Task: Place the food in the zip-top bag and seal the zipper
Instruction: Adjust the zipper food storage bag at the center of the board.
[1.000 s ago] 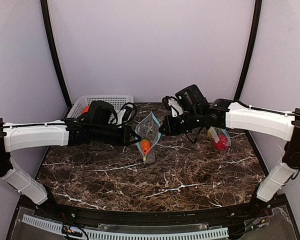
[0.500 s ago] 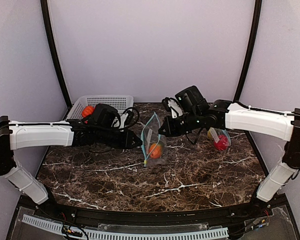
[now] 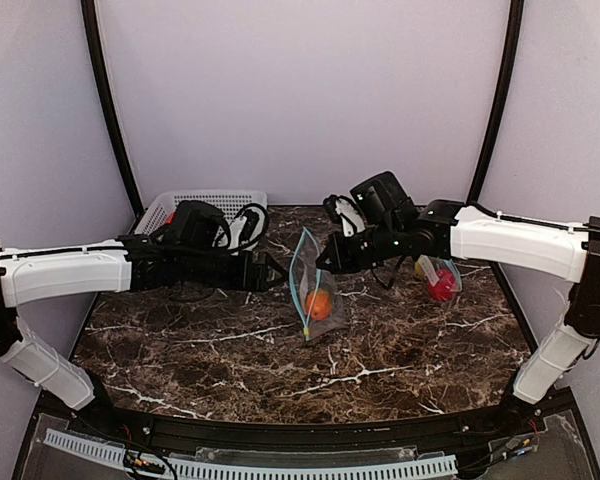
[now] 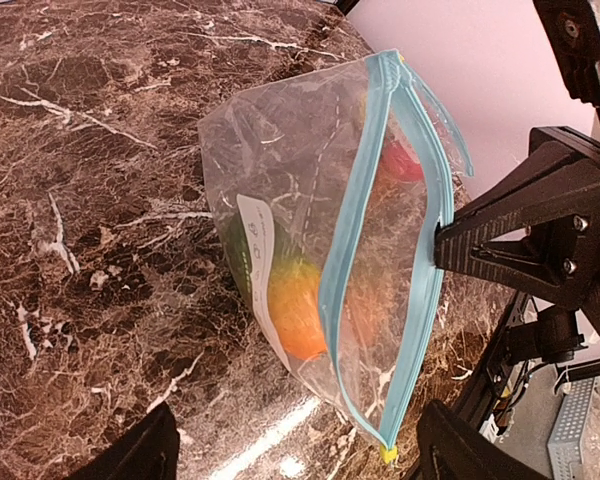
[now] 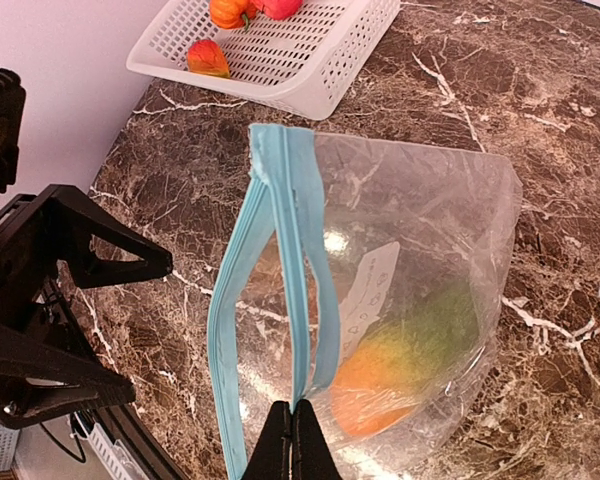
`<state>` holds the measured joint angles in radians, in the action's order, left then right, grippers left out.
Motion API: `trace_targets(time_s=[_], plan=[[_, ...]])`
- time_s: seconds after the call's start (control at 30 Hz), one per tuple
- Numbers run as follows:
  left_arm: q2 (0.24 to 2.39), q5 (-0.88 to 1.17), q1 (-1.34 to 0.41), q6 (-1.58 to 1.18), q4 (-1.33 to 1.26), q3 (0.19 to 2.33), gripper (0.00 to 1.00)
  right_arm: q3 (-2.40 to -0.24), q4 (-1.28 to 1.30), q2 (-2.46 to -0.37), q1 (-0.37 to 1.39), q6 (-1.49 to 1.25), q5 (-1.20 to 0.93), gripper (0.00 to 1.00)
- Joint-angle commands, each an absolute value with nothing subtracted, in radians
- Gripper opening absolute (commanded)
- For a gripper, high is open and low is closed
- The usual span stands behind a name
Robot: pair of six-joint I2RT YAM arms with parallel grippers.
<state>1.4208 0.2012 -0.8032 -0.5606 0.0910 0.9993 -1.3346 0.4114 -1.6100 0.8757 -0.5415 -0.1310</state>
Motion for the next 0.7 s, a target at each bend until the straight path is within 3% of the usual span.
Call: trace_targets(time_s=[0.0, 0.17, 0.37, 0.67], plan=[[1.372, 0.196, -0.78, -0.514, 0.167, 1.02, 0.85, -1.325, 0.378, -1.614, 0.873, -0.549, -0.139, 0.0], [1.335, 0.268, -0.685, -0.463, 0.247, 1.037, 0.95, -1.322, 0.373, -1.613, 0.873, -0.548, -0.141, 0.0], [1.343, 0.254, -0.523, -0.294, 0.436, 1.138, 0.98, -1.322, 0.368, -1.611, 0.873, -0.546, -0.146, 0.0], [1.551, 0.118, -0.249, -0.078, 0.57, 1.38, 0.96, -1.301, 0.328, -1.605, 0.873, -0.549, -0.171, 0.0]])
